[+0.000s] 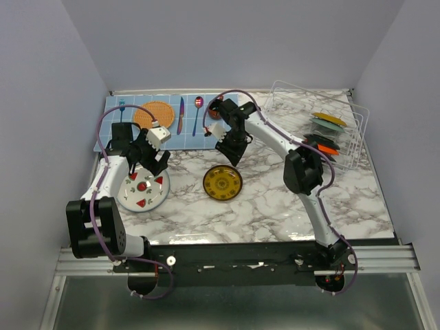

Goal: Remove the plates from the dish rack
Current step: Place the plate at the center of the board, then unload the plate from the dish rack.

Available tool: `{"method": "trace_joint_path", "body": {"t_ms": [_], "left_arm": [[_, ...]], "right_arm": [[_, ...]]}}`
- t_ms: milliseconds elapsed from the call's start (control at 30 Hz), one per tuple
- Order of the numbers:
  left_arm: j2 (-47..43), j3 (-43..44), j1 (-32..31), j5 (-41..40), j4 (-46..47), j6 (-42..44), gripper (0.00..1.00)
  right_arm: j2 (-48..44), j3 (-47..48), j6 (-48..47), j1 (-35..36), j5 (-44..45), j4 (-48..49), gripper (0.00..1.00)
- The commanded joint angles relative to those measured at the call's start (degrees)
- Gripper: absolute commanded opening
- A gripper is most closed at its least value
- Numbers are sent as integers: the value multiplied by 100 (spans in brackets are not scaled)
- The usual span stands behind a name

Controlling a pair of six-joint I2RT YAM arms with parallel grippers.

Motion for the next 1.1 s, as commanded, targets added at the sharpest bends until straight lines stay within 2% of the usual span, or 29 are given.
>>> {"method": "trace_joint_path", "body": {"t_ms": [0, 133, 167, 267, 500, 667, 833, 1067], "left_arm": [[-7, -118, -44, 100, 191, -185, 99], [-69, -188, -175, 118, 350, -405, 99], [-78, -197, -228, 92, 394, -441, 99], [-95, -258, -308, 30, 552, -573, 99], [-34, -425, -448, 144, 842, -670, 99], [19, -513, -483, 170, 930, -696, 99], [-7, -575, -545, 144, 1079, -819, 99], [28, -549, -580, 21, 1159, -907, 99]], "right_arm": [[-642, -144, 141, 52, 660, 199, 42], [-2001, -1329, 177, 34, 1661, 1121, 42], [-2293, -1889, 142, 25, 2072, 1323, 42], [-3266, -2682, 80, -80, 2357, 1852, 41], [-4693, -3414, 36, -563, 2577, 2125, 41], [-4810, -3634, -270, -1616, 2744, 2274, 41], [-4748, -4126, -702, -2679, 2938, 3135, 40], [-4441, -4698, -1317, -3446, 3008, 4050, 40]]}}
